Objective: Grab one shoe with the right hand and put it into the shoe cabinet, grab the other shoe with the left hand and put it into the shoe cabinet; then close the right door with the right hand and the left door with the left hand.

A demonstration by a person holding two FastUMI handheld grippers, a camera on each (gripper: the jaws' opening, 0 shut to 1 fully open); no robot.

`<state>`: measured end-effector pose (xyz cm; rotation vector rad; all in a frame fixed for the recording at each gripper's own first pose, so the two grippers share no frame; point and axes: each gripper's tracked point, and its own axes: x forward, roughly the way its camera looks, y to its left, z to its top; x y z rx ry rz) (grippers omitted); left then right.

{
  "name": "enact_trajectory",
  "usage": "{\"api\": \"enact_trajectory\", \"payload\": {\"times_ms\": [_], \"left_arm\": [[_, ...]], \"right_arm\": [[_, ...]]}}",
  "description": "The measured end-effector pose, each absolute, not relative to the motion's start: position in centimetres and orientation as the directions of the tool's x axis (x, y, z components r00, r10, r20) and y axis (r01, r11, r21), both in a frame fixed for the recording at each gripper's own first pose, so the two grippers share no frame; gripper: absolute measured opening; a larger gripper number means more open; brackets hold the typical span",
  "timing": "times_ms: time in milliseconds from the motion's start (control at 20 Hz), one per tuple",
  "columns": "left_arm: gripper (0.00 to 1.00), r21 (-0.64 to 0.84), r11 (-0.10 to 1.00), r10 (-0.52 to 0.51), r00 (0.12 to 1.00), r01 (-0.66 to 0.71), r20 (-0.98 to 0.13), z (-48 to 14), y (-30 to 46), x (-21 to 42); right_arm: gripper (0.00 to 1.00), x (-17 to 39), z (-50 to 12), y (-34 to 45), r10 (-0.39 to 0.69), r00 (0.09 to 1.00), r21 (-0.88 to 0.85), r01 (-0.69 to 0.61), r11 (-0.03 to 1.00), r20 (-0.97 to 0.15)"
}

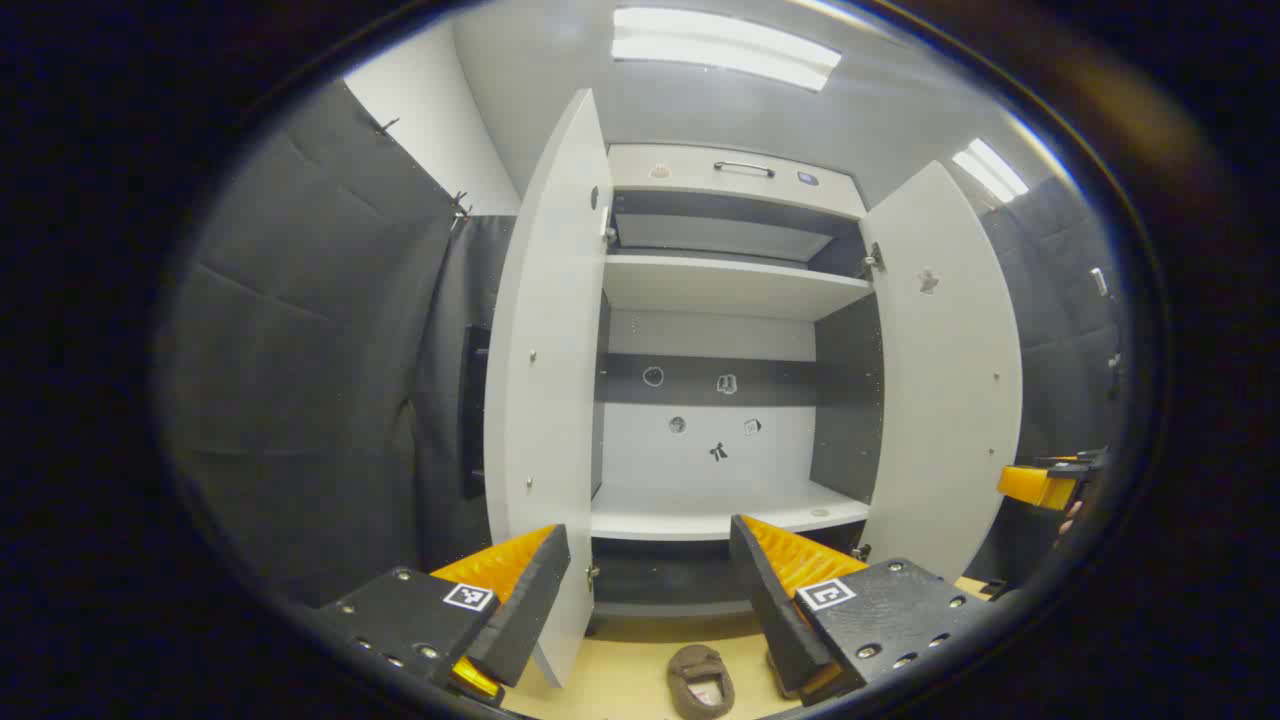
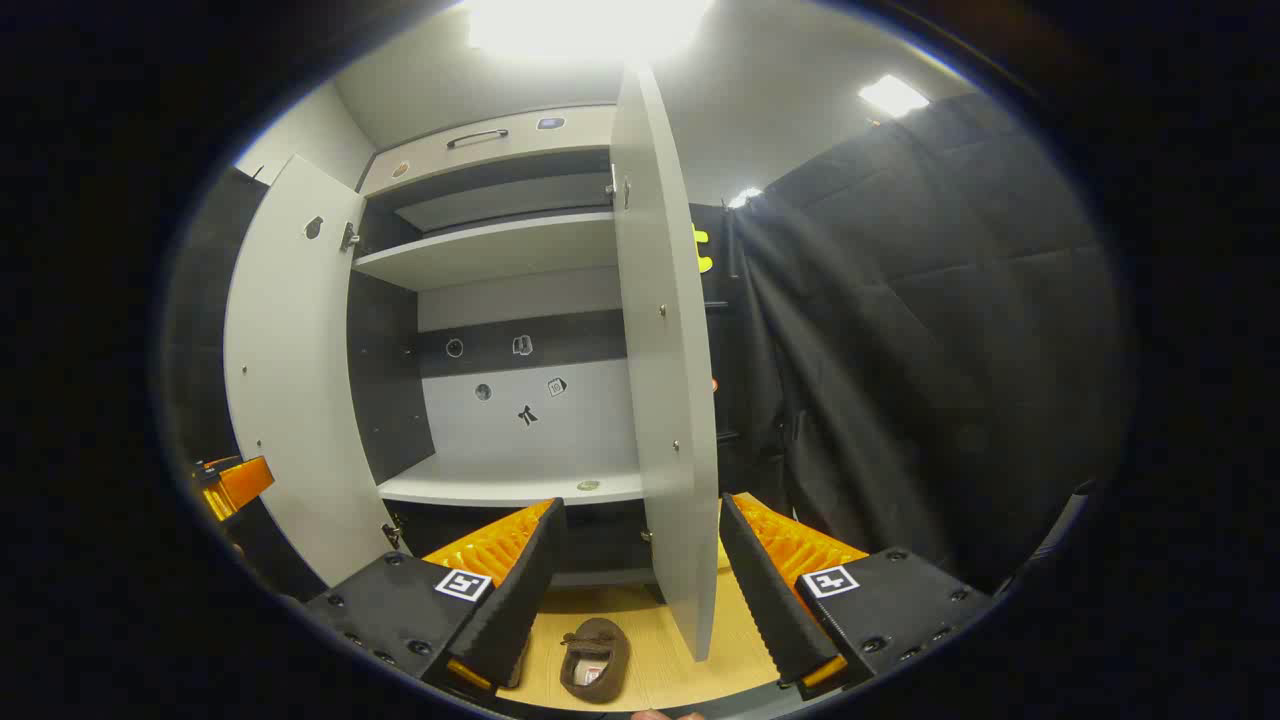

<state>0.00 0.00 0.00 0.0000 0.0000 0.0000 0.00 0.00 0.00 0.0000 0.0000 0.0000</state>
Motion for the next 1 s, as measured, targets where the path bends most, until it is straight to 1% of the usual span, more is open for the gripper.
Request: {"api": "enact_trajectory", "payload": {"times_ms": [100,150,200,250,350,600,700,750,950,1000], "left_arm": [[0.98,0.003,1.0,-0.004,1.0,0.004,-0.001,-0.2,0.0,0.1],[0.89,-0.001,1.0,-0.007,1.0,0.007,-0.004,-0.4,0.1,0.0],[0.88,-0.006,1.0,-0.01,1.0,0.01,-0.009,-0.7,0.0,0.1],[0.88,-0.009,1.0,-0.014,1.0,0.013,-0.012,-0.9,-0.1,0.0],[0.98,0.001,1.0,-0.016,1.0,0.016,-0.011,-1.1,0.2,-0.3],[0.98,0.005,1.0,-0.013,1.0,0.013,-0.022,-2.2,0.8,-1.0],[0.89,0.002,1.0,-0.006,1.0,0.006,-0.023,-2.5,1.2,-1.6],[0.89,0.004,1.0,0.001,1.0,-0.001,-0.025,-2.6,1.3,-1.9],[0.98,0.002,1.0,0.022,0.999,-0.022,-0.025,-3.4,2.1,-3.4],[0.98,-0.002,1.0,0.027,0.999,-0.027,-0.026,-3.6,2.3,-3.7]], "right_arm": [[0.97,0.1,0.0,0.1,0.006,1.0,-0.001,-0.006,1.0,0.004],[0.97,0.1,-0.1,0.1,0.007,1.0,-0.005,-0.007,1.0,0.002],[0.96,0.1,-0.1,0.1,0.01,1.0,-0.008,-0.01,1.0,-0.002],[0.97,0.0,-0.1,0.1,0.012,1.0,-0.009,-0.013,1.0,-0.006],[0.97,-0.1,-0.2,0.2,0.015,1.0,-0.01,-0.015,1.0,-0.011],[0.97,-0.3,-0.2,0.4,0.036,0.999,-0.021,-0.037,0.999,-0.029],[0.97,-0.3,-0.1,0.5,0.059,0.998,-0.035,-0.06,0.998,-0.029],[0.97,-0.6,-0.1,0.6,0.074,0.997,-0.043,-0.075,0.996,-0.028],[0.97,-1.4,0.5,1.2,0.123,0.992,-0.071,-0.126,0.99,-0.036],[0.97,-1.5,0.6,1.3,0.133,0.99,-0.075,-0.136,0.988,-0.035]]}}
